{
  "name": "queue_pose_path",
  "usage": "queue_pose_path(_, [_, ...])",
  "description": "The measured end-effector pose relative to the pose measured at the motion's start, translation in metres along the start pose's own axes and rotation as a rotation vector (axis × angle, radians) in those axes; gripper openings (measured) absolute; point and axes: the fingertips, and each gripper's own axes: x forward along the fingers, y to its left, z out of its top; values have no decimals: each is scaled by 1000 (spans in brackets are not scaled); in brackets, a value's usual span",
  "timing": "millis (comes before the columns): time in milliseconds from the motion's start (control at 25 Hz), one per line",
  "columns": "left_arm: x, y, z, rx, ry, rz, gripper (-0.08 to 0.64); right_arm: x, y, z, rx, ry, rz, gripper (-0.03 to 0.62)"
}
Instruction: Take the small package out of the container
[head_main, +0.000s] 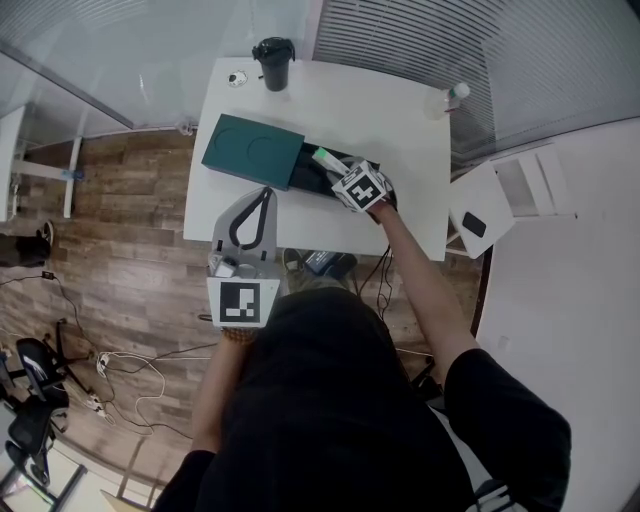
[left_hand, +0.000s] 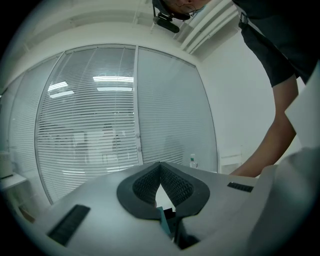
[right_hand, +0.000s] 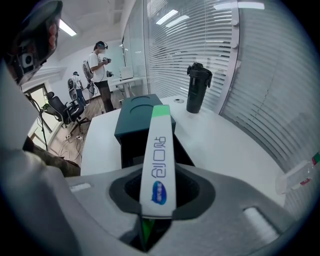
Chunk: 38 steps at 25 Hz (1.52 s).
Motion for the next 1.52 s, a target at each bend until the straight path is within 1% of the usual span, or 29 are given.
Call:
queue_pose_path(160, [12, 3, 10, 16, -18, -12, -2, -5, -1, 5, 1, -13, -16, 91])
queue_pose_path(360, [22, 2, 17, 31, -30, -24, -2, -11, 0, 6, 10, -26, -12, 91])
queue_pose_path(680, [22, -9, 15, 35, -26, -48, -2, -23, -2, 8, 15, -61, -33, 91])
queue_pose_path(880, [24, -12, 16, 30, -33, -56, -2, -30, -5, 11, -30, -70, -55, 90])
queue_pose_path(1120, [22, -13, 15, 25, -29, -60, -2, -41, -1, 16, -20, -102, -73, 91])
queue_pose_path(1200, [22, -15, 13, 36, -17, -66, -2, -47, 2, 19, -18, -122, -77, 91])
queue_pose_path(1360, [23, -16, 14, 43, -16, -69, -2, -60, 6, 25, -50, -154, -90, 89])
queue_pose_path(1520, [23, -17, 13, 48, -19, -74, -2, -72, 10, 32, -57, -182, -105, 90])
